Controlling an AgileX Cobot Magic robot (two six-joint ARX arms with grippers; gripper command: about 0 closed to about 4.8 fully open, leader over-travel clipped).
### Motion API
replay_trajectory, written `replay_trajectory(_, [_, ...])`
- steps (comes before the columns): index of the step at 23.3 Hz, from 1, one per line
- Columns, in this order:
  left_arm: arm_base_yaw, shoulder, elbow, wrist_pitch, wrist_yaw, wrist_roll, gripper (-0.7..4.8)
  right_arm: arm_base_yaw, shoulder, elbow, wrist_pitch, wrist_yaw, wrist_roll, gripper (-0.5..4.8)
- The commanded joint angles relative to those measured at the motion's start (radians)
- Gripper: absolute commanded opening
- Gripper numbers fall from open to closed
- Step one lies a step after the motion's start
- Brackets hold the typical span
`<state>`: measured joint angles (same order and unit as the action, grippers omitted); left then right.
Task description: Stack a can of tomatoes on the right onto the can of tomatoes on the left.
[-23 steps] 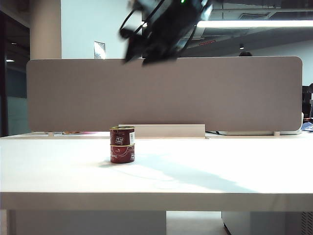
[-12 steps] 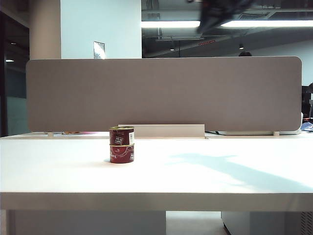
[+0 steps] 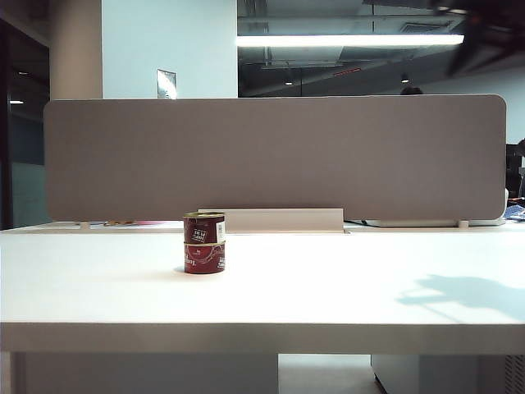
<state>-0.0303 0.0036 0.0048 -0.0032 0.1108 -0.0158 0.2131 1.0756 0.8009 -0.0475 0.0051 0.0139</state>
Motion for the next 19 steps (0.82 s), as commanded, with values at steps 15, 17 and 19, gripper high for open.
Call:
replay_trajectory(15, [0.001, 0.0, 0.003, 0.011, 0.002, 0.001, -0.06, 0.003, -0.631, -0.559, 0.047, 0.201, 0.137, -0.05])
replay_trajectory(17, [0.001, 0.0, 0.003, 0.011, 0.001, 0.001, -0.06, 0.003, -0.697, -0.608, 0.022, 0.203, 0.14, -0.05])
replay_trajectory(19, [0.001, 0.0, 0.003, 0.01, 0.001, 0.001, -0.06, 0.003, -0.758, -0.648, -0.011, 0.203, 0.141, -0.05])
